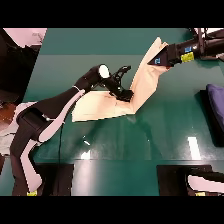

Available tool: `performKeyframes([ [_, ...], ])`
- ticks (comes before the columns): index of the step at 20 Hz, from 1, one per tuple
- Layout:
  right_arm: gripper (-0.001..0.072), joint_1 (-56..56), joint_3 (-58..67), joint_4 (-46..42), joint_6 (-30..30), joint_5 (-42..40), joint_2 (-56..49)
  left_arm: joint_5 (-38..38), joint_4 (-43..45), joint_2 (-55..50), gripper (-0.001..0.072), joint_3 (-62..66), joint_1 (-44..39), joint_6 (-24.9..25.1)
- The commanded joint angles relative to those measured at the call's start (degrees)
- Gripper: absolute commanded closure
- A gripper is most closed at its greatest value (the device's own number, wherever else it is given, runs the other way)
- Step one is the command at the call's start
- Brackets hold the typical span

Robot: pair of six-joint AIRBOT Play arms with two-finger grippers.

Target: Fold the shirts.

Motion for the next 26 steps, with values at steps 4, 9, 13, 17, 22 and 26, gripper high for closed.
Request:
performKeyframes([
  [4,0.07,1.79,0.96,0.02,0.0,0.0,-0.68,-11.56,19.87,12.94,0.0679,1.6,8.72,-0.04],
  [9,0.07,11.06,0.96,0.13,-1.49,-3.02,-6.23,-13.09,19.96,28.44,0.0678,1.6,24.92,-0.02],
  [13,0.0698,24.41,0.98,0.15,-5.88,-16.0,-15.93,-14.51,19.96,37.4,0.0678,1.6,32.92,-0.07],
  [17,0.0325,35.78,7.91,0.11,-10.99,-35.71,-26.86,-14.53,20.13,40.37,0.0678,1.6,34.51,-0.11],
  [22,0.0232,34.77,16.72,-7.65,-9.79,-25.18,-27.8,-18.1,19.93,40.35,0.0678,1.6,34.51,-0.07],
  [26,0.0233,24.61,0.09,-16.52,-1.2,-14.58,-18.18,-18.38,19.82,40.35,0.0678,1.57,34.51,-0.09],
])
